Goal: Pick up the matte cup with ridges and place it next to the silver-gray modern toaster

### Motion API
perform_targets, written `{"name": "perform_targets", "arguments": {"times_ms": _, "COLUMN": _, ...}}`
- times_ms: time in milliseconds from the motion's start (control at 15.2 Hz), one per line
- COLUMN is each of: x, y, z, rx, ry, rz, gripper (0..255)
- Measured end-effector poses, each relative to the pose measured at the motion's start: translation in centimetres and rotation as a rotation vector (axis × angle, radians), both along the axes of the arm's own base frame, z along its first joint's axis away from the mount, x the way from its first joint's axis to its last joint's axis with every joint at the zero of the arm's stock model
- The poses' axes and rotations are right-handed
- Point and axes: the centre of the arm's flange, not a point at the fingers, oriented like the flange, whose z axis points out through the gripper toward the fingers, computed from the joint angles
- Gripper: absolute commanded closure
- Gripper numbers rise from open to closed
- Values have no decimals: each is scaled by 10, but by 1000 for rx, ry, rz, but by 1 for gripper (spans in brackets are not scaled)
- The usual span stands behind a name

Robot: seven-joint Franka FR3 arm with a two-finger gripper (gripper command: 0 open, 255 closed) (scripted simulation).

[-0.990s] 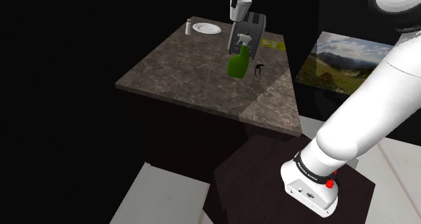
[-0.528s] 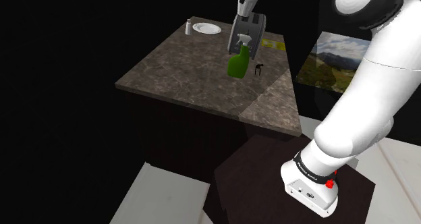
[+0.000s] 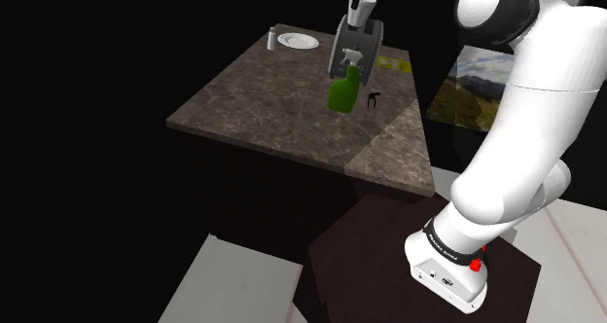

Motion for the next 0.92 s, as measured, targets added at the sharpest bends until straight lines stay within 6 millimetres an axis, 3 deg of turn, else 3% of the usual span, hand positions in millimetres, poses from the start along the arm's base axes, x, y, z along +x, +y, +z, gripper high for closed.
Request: {"name": "perform_targets", "arguments": {"times_ms": 924, "x": 0, "y": 0, "z": -75, "rx": 0, "ry": 0, "rz": 0, "gripper": 255}}
